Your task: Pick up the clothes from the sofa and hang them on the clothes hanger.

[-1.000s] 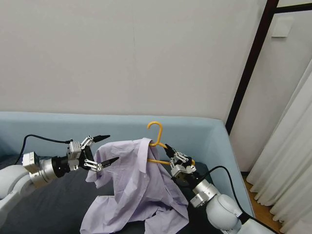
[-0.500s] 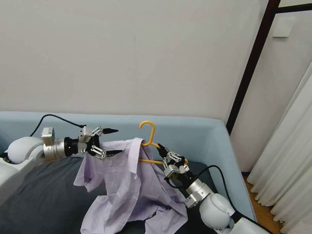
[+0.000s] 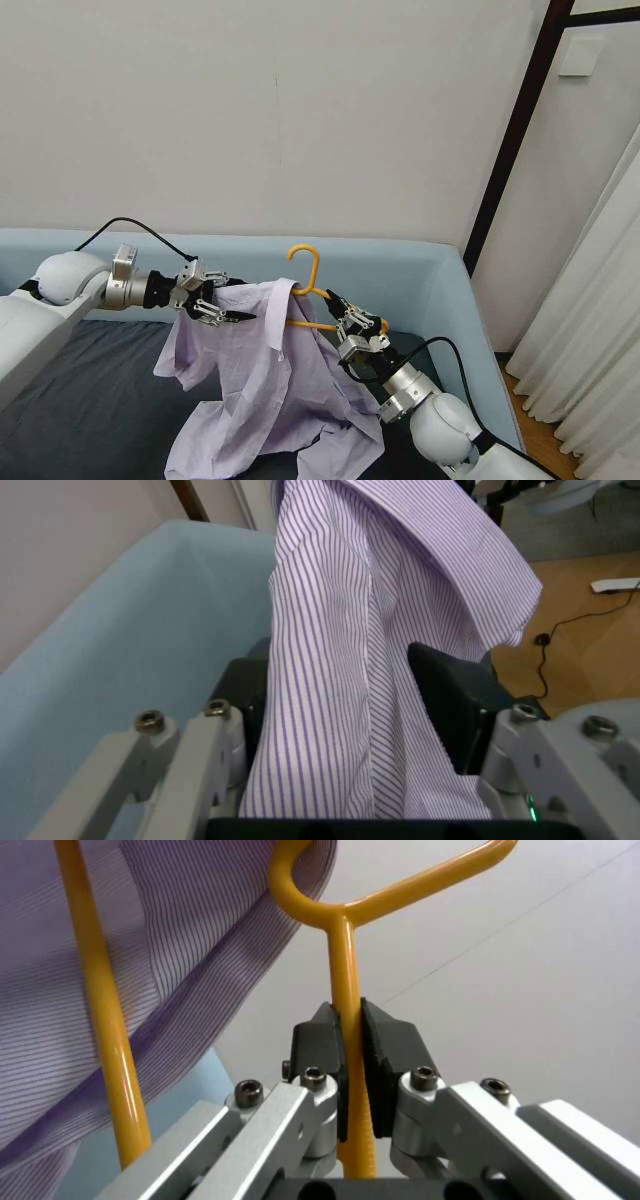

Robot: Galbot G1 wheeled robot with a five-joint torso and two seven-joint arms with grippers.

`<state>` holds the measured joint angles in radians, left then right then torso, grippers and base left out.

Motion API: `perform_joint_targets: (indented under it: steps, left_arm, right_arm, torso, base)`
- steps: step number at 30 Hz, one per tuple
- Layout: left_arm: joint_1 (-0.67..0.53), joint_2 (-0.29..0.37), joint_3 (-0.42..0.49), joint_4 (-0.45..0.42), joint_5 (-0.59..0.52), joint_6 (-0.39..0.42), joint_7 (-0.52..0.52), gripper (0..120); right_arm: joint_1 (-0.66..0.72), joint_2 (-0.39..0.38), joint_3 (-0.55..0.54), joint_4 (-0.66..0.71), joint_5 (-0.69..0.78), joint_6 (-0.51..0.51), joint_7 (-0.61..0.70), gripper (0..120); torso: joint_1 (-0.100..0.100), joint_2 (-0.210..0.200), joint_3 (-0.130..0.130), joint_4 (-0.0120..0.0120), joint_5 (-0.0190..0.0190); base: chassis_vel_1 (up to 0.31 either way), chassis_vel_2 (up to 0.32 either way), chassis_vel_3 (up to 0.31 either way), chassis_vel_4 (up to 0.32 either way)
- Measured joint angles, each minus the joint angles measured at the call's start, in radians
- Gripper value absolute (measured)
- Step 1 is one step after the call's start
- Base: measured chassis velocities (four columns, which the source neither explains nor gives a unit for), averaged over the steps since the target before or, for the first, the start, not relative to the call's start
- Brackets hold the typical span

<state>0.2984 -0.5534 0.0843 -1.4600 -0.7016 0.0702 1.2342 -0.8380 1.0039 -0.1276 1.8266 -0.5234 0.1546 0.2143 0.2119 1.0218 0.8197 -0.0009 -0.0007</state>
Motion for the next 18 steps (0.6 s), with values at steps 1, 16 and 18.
perform_joint_targets:
  steps: [1, 16, 18]
  left_arm:
    - [0.000, 0.000, 0.000, 0.000, 0.000, 0.000, 0.000, 46]
    - [-0.128, -0.157, 0.084, 0.140, 0.092, 0.014, 0.138, 7]
    - [-0.131, -0.164, 0.085, 0.147, 0.098, 0.017, 0.153, 7]
  right_arm:
    - [0.000, 0.000, 0.000, 0.000, 0.000, 0.000, 0.000, 4]
    - [-0.044, -0.006, 0.068, 0.006, -0.059, 0.031, 0.022, 4]
    - [-0.045, -0.006, 0.068, 0.006, -0.059, 0.031, 0.025, 4]
  torso:
    - [0.000, 0.000, 0.000, 0.0000, 0.0000]
    - [0.000, 0.000, 0.000, -0.0001, 0.0001]
    - [0.000, 0.000, 0.000, -0.0001, 0.0001]
  base:
    - [0.000, 0.000, 0.000, 0.000]
    - [0.000, 0.000, 0.000, 0.000]
    - [0.000, 0.000, 0.000, 0.000]
